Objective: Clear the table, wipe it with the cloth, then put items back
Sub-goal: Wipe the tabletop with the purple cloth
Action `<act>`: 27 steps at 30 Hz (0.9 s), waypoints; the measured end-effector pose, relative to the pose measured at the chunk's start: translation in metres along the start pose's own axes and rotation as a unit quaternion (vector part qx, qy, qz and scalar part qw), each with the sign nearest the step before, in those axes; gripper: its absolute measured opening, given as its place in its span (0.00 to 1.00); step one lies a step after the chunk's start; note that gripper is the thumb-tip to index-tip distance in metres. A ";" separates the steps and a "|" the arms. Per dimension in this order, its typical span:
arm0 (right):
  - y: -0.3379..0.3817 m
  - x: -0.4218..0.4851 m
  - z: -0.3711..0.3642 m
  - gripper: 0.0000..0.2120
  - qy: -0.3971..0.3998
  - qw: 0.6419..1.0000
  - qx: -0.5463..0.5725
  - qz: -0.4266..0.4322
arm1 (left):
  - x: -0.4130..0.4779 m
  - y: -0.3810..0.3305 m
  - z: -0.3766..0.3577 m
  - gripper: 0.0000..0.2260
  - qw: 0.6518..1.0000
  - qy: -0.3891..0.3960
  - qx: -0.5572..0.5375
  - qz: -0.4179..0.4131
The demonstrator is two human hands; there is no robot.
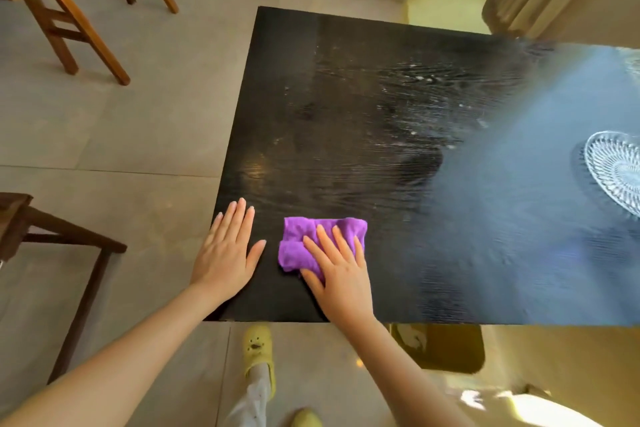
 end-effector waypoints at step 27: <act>-0.011 0.242 0.001 0.21 -0.035 0.999 -0.002 -0.020 | -0.003 0.001 -0.008 0.29 1.000 -0.020 0.020 -0.010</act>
Point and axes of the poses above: each hand's wrist, its own x-axis towards the middle knuckle, its own z-axis out of the back of the hand, y = z × x, the point moved 5 cm from there along x, towards the middle knuckle, and after that the axes turned 6 degrees about -y, right-handed, at the moved point
